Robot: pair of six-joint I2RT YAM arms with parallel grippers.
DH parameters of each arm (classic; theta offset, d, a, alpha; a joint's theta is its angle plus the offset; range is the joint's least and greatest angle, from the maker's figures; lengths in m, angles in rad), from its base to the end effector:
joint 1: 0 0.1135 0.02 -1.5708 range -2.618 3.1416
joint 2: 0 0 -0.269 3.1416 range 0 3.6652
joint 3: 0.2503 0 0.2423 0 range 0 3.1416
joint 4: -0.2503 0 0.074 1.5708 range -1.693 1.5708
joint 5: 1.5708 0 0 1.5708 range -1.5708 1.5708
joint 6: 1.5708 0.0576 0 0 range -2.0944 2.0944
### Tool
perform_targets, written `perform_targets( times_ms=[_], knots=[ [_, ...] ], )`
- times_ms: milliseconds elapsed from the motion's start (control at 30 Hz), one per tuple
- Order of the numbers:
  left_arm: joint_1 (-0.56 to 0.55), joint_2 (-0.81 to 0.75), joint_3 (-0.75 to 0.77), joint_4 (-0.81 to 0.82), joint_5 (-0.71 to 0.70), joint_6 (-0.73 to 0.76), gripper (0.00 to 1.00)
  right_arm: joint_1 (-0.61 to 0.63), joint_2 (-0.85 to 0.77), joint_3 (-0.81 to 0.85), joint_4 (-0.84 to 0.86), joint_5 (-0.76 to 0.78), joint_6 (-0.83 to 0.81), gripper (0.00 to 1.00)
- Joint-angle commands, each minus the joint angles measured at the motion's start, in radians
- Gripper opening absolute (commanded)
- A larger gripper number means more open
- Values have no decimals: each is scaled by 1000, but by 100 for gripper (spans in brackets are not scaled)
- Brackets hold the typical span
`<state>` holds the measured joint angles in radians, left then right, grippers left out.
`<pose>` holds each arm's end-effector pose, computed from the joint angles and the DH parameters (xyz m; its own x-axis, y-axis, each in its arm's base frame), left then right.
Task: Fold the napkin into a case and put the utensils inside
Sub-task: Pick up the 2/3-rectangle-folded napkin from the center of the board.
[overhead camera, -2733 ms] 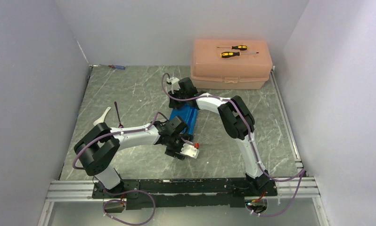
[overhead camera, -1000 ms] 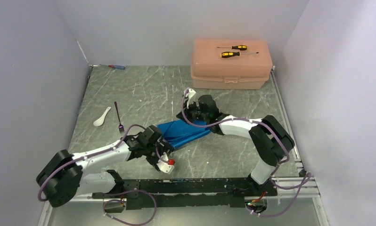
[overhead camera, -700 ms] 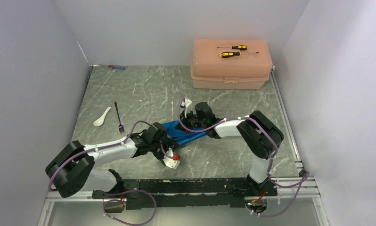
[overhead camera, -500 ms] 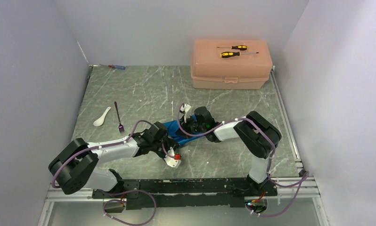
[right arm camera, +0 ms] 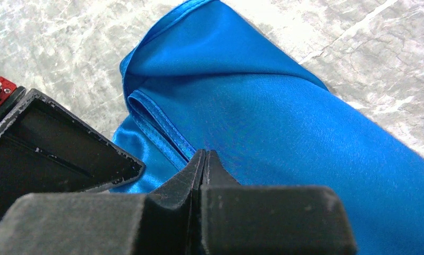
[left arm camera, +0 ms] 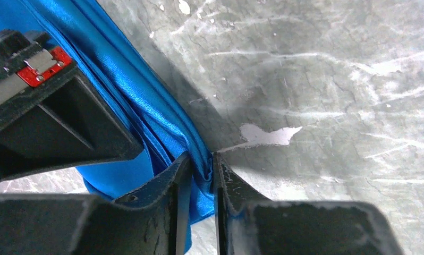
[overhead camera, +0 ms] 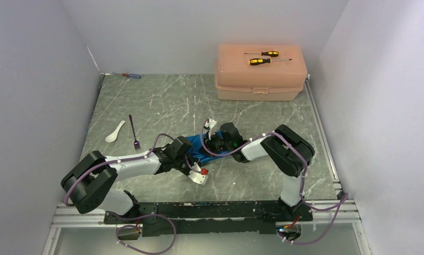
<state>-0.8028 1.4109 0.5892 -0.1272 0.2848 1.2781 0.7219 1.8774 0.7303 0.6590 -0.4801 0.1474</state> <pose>0.1664 -0.1956 0.1430 0.6069 0.6943 -0.3867 0.7726 -0.4014 0.4919 0.2548 0.2598 0.1220 -0.4792 -0.2483 -0.8418 -0.8309 0.4374 0.3440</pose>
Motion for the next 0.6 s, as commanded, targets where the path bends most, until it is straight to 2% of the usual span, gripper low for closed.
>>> perform_targets(
  times_ms=[0,233,400,567],
  knots=[
    [6,-49,20,-56,-38,-53,24,-2,-19,-15,48,4,-33,0],
    [27,-79,2,-87,-54,-65,22,-11,-28,-24,86,-32,-51,0],
    [44,-106,-8,-99,-61,-67,24,-24,-70,-78,165,-19,-53,14],
    [49,-136,-23,-126,-50,-58,44,-27,-83,-60,151,-31,-68,17]
  ],
)
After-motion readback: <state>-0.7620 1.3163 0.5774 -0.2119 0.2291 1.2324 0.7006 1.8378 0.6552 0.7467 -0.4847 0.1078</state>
